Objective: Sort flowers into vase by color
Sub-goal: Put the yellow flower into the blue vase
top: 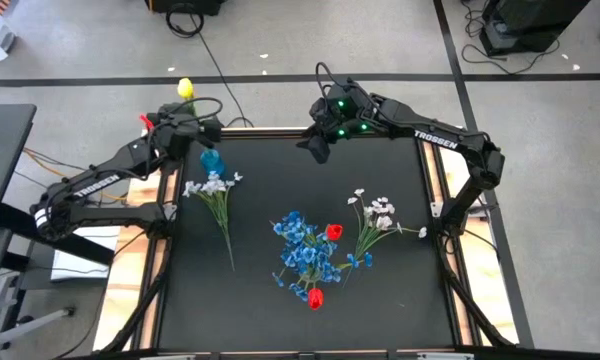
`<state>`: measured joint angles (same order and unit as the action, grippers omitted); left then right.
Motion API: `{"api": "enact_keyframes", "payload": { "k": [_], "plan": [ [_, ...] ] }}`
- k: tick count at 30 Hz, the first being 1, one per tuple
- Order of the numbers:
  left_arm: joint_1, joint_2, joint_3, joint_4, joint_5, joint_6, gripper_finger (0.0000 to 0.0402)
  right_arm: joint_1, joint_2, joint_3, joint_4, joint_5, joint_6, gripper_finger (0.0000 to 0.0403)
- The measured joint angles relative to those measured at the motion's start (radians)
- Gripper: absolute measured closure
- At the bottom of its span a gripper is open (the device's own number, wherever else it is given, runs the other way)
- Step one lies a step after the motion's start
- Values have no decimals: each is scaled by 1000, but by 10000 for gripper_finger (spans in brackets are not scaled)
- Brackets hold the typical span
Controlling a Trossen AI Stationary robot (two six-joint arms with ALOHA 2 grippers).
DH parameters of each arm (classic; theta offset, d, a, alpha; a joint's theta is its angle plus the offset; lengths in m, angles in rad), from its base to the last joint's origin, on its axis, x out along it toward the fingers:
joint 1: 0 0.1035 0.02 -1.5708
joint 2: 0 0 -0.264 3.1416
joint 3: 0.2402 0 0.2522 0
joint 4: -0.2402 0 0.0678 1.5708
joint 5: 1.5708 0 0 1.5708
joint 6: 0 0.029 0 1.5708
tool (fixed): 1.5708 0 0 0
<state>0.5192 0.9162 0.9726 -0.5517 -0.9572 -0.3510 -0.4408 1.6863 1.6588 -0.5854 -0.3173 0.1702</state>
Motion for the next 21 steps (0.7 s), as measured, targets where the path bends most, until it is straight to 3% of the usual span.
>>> {"api": "enact_keyframes", "payload": {
  "k": [14,21],
  "plan": [
    [29,64,0,-213,-30,-351,389,-1,0,0,0,2,-17,194],
    [29,80,0,-347,-17,-528,331,-1,0,0,0,2,-26,194]
  ]
}}
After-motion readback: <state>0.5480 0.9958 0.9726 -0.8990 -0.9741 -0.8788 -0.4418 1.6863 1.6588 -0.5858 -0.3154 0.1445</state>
